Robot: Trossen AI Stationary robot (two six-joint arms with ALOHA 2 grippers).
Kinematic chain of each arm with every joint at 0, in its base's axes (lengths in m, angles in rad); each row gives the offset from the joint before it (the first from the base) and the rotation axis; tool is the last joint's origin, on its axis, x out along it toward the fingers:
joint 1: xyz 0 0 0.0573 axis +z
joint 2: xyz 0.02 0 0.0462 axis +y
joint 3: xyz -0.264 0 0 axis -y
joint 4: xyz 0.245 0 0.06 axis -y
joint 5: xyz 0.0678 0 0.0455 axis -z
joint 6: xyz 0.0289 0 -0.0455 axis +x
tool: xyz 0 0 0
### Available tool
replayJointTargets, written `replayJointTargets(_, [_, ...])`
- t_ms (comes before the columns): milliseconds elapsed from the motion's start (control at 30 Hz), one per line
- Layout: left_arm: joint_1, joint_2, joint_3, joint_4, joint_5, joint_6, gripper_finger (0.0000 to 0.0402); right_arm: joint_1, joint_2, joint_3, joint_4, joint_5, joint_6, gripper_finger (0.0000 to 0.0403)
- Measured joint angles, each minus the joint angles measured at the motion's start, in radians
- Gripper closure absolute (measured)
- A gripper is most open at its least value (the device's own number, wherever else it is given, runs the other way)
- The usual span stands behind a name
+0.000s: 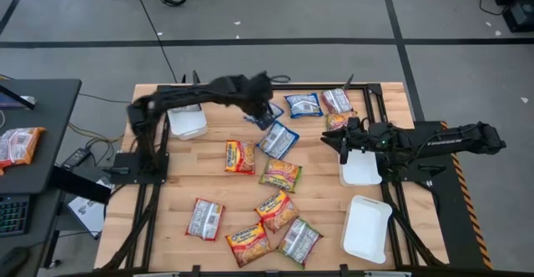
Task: Sort Maruchan noodles
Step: Put the blue noodle pack into the top left white bin
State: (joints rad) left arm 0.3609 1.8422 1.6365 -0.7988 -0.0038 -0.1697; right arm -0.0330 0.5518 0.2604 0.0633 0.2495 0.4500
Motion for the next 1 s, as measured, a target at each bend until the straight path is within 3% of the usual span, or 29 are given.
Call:
replayJointTargets(133, [-0.006, -0.178, 0.001, 0.028, 0.191, 0.05, 0.0393, 0.0, 0.0, 0.0, 0.003, -0.005, -0.006, 0.028])
replayJointTargets(333, [-0.006, -0.376, 0.001, 0.082, 0.531, 0.006, 0.0393, 0.0, 0.0, 0.0, 0.015, -0.009, -0.008, 0.028])
replayJointTargets(500, [-0.006, -0.482, -0.019, 0.172, 0.665, -0.05, 0.0393, 0.0, 0.0, 0.0, 0.033, -0.037, -0.008, 0.028])
replayJointTargets(600, [-0.006, -0.532, -0.076, 0.204, 0.665, -0.097, 0.0393, 0.0, 0.0, 0.0, 0.054, -0.044, -0.008, 0.028])
replayJointTargets(700, [0.007, -0.589, -0.176, 0.137, 0.568, -0.192, 0.0393, 0.0, 0.0, 0.0, 0.077, -0.044, -0.008, 0.028])
replayJointTargets(833, [0.05, -0.659, -0.356, 0.051, 0.398, -0.414, 0.0389, 0.0, 0.0, 0.0, 0.08, -0.039, -0.003, 0.028])
replayJointTargets(1000, [0.145, -0.752, -0.523, 0.068, 0.315, -0.704, 0.0386, 0.0, 0.011, 0.0, 0.079, -0.034, -0.001, 0.028])
